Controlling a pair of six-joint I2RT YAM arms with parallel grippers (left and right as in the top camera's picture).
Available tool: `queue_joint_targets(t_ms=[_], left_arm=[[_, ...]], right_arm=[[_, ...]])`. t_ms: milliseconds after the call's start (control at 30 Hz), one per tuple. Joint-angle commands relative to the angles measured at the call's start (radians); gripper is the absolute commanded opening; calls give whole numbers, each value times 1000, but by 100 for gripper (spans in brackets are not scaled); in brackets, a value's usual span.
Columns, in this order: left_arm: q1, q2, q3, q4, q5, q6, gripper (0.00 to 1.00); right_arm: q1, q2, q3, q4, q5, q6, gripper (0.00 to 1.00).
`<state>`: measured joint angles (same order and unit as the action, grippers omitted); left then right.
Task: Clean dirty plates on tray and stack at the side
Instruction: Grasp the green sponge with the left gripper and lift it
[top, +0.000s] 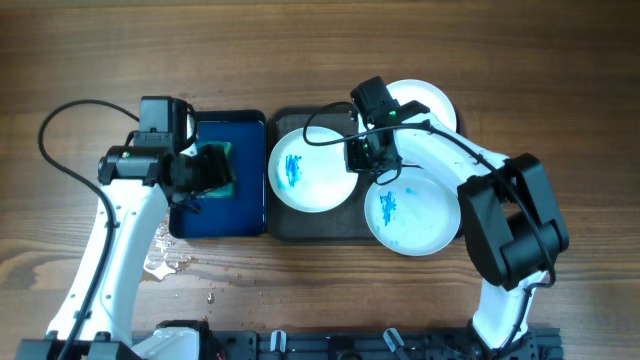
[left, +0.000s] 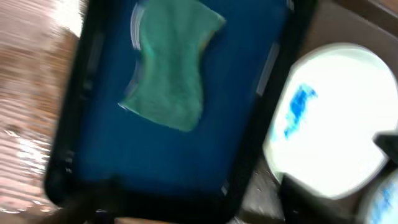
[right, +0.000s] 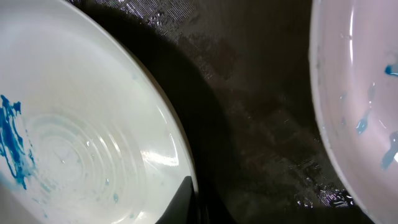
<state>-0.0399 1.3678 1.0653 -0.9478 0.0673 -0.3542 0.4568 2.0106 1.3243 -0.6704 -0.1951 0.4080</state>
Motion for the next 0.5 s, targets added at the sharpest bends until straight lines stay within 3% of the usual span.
queue_joint_targets(t_ms=[0, 67, 133, 200, 300, 367, 467], left_arm=[[6, 80, 14, 79, -168, 35, 82], [6, 133, 14, 178, -173, 119, 80], [6, 192, 14, 254, -166, 143, 83], [6, 245, 14, 274, -65, 195, 84], [6, 348, 14, 254, -10, 195, 72], [6, 412, 14, 244, -4, 195, 57], [7, 449, 14, 246, -27, 194, 64]], right_arm=[[2, 18, -9, -4, -16, 11, 4], [2, 18, -9, -8, -16, 11, 4], [2, 18, -9, -16, -16, 10, 4], [2, 18, -9, -23, -16, 10, 4], [2, 18, -9, -26, -16, 10, 4], [2, 18, -9, -31, -16, 10, 4], [2, 18, -9, -42, -16, 10, 4]])
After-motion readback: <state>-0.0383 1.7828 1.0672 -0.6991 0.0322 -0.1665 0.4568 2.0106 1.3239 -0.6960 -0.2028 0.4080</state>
